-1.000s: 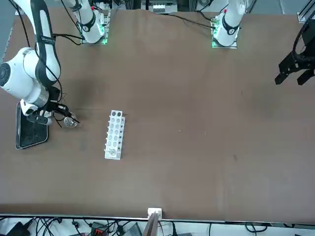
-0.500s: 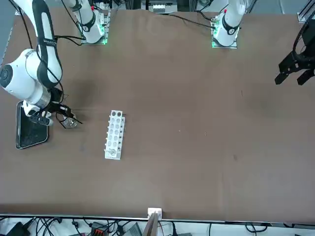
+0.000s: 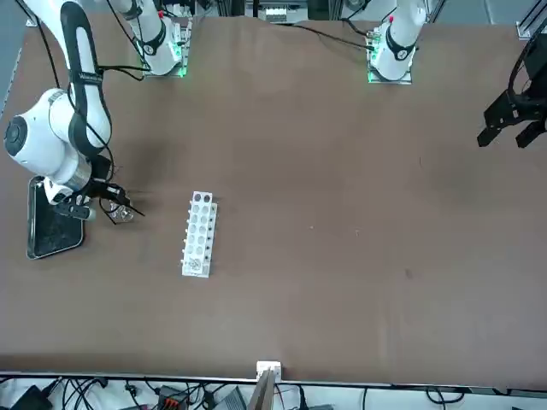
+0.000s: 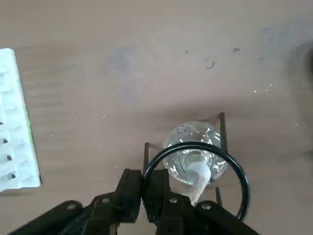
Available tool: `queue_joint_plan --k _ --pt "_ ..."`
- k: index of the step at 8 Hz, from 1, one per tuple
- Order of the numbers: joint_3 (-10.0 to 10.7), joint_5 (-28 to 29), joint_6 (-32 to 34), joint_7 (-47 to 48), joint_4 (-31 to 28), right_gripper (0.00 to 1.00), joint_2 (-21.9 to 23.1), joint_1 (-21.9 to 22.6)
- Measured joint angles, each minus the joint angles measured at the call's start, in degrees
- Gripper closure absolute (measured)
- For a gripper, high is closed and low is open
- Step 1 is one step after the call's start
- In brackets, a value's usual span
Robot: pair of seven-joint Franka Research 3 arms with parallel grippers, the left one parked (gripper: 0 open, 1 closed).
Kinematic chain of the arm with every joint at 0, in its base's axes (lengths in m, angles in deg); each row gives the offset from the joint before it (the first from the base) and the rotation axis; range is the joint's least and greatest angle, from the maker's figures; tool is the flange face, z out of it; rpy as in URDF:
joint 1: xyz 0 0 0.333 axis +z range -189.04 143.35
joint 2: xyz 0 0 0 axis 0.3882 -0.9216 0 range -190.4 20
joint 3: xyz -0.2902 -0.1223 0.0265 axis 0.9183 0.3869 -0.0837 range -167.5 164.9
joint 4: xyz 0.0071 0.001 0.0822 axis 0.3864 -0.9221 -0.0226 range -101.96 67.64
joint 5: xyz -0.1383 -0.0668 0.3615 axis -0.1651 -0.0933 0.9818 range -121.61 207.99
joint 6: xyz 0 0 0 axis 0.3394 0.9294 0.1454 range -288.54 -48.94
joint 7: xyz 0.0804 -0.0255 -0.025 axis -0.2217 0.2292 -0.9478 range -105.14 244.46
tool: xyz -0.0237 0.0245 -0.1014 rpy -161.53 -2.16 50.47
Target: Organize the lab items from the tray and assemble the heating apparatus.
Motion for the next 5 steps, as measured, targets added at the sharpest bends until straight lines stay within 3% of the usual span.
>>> queue_joint_plan --k 5 --pt "0.2 0.0 -0.3 -1.9 0.3 0.85 -0.7 -0.1"
